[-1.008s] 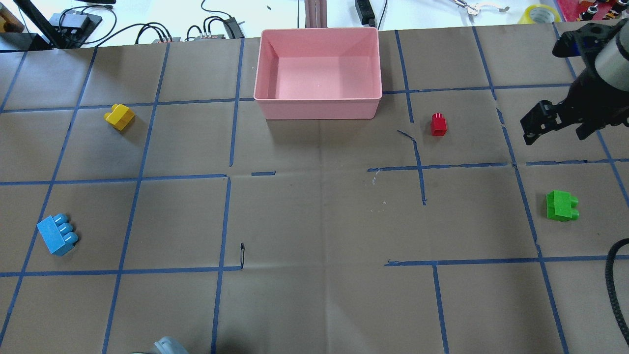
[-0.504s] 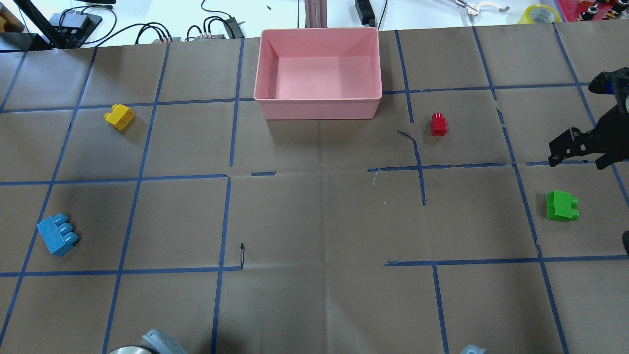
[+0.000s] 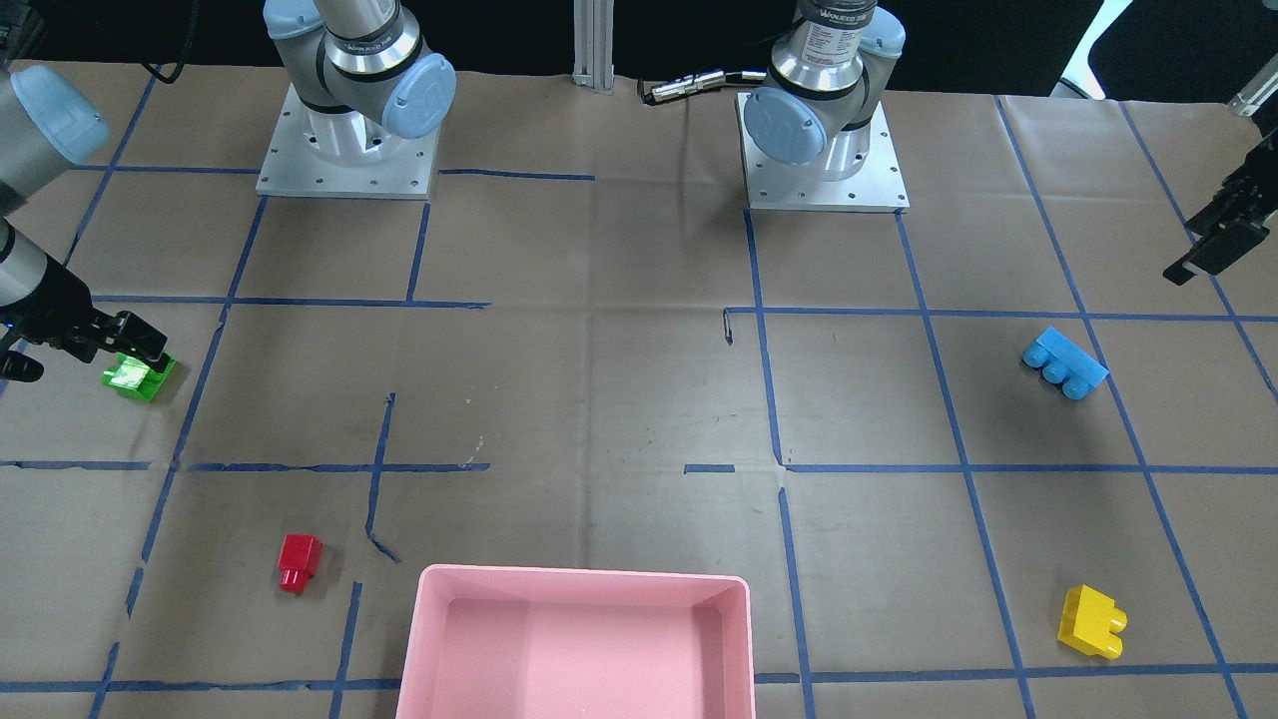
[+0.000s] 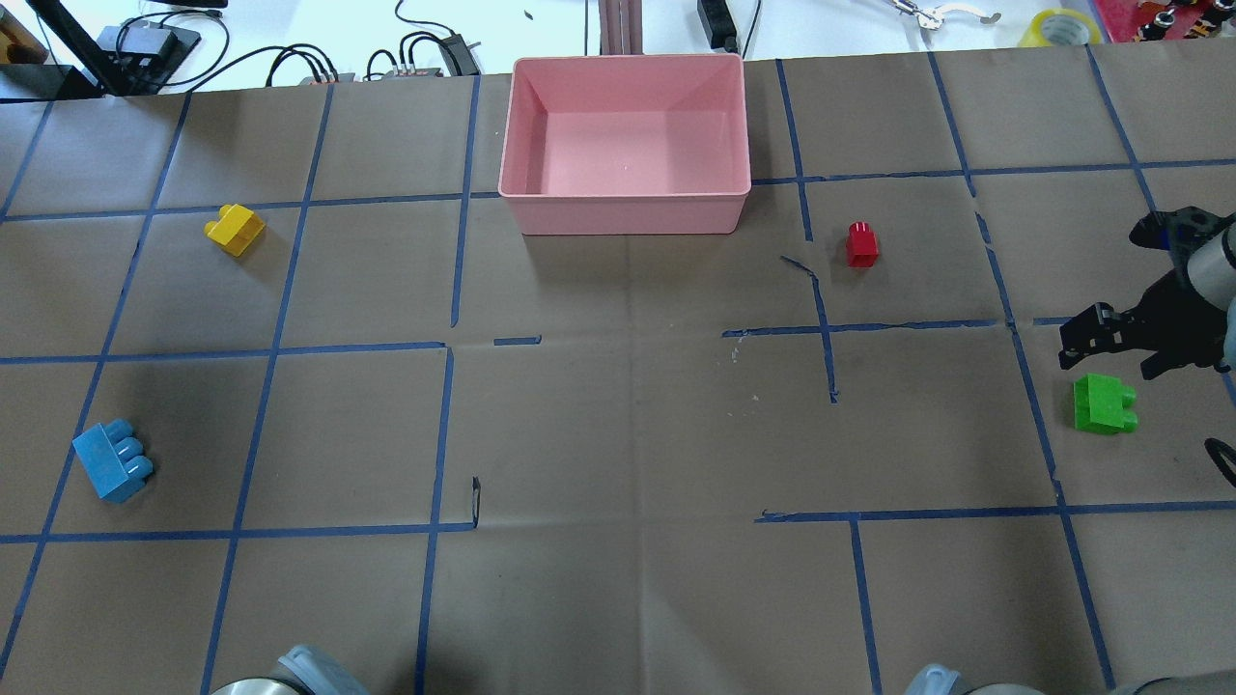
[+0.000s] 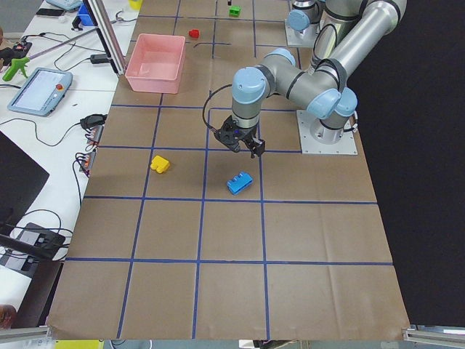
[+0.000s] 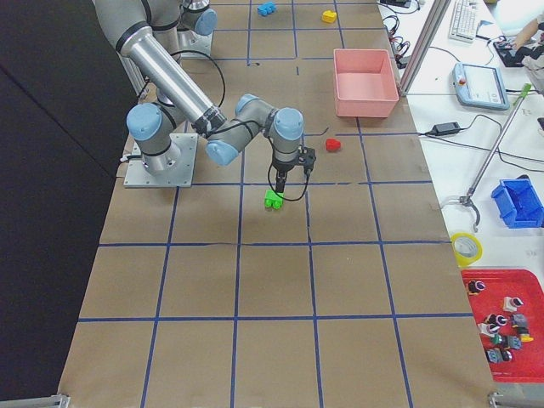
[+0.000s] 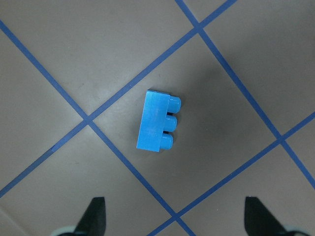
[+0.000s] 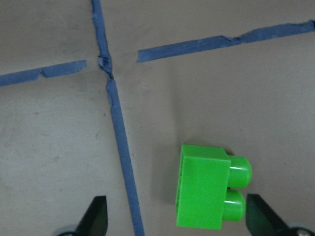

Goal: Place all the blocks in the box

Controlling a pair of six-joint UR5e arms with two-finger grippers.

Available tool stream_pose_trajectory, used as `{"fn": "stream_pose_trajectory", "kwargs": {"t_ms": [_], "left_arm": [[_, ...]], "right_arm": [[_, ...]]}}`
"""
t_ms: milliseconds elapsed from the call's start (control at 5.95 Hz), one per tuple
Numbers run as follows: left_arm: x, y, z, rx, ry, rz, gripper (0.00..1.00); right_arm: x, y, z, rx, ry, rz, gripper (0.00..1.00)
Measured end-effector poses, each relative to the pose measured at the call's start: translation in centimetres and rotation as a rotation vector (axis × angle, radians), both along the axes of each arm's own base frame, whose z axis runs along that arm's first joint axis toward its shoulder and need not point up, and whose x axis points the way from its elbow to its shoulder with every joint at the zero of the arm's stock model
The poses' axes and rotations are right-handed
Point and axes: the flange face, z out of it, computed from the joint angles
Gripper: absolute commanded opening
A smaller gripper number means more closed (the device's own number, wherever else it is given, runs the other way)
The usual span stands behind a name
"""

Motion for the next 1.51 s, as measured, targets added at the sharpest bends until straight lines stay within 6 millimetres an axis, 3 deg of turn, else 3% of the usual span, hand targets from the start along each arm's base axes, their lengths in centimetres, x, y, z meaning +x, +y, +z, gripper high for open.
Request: {"fn": "stream_pose_trajectory", "kwargs": {"t_ms": [672,1176,1511], "left_arm": [[-0.6,1.6,-11.4,-0.012,-0.015,0.003,1.00],[2.3,0.9,-18.8,-0.040,-0.046,-0.045,1.00],[2.6,1.0,-20.8,-0.076,-0.057,-0.041,1.00]], "right_arm": [[-1.2,1.3,-1.9,-0.048,0.042,0.028,0.99],[-1.4,1.2,-3.2,-0.058,0.058,0.028,0.99],[-1.5,1.4,-4.3,-0.031,0.062,0.027,0.99]]}}
